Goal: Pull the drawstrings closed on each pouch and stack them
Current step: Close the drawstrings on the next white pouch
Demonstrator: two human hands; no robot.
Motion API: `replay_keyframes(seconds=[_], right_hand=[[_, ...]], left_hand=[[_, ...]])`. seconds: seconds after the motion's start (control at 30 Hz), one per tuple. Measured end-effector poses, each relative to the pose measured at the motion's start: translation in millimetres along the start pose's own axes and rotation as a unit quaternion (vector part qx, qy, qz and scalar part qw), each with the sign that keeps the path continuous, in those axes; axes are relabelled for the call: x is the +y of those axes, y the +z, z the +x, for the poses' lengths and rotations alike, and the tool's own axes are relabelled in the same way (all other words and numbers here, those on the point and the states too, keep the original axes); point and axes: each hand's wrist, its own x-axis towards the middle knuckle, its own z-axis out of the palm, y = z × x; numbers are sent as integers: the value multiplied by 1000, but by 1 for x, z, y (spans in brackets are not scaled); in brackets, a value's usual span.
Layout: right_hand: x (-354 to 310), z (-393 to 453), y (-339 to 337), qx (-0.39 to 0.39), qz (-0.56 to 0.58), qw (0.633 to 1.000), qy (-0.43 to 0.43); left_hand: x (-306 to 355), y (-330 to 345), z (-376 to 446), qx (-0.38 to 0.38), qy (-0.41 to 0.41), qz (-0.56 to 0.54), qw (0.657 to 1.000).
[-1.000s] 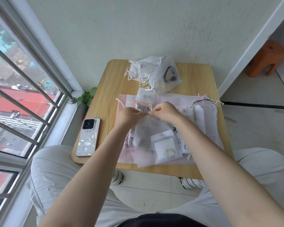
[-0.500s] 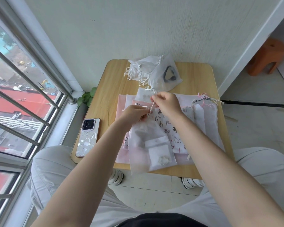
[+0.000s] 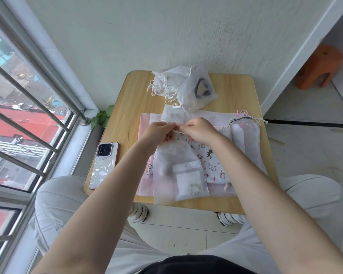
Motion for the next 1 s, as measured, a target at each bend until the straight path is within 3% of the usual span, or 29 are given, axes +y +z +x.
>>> replay_keyframes(seconds=[0.2, 0.4, 0.5, 0.63, 0.7, 0.87, 1.0], right_hand=[[0, -8, 2, -50, 52, 997, -13], [2, -6, 5, -29, 32, 999, 4], [0, -8, -1, -63, 10, 998, -1], [2, 3, -2, -5, 36, 999, 7], [2, 6, 5, -29, 62, 998, 6], [0, 4, 15, -59, 165, 985, -2], [2, 5, 22, -52, 212, 976, -1]], left_hand=[[-6, -1, 6, 13, 1, -28, 1000], [-3, -12, 1, -54, -6, -20, 998], [-1, -17, -2, -53, 3, 28, 998], [5, -17, -7, -38, 40, 116, 992], [9, -16, -8, -35, 64, 165, 984], [10, -11, -12, 55, 161, 319, 932], [-1, -6, -14, 128, 184, 356, 907]])
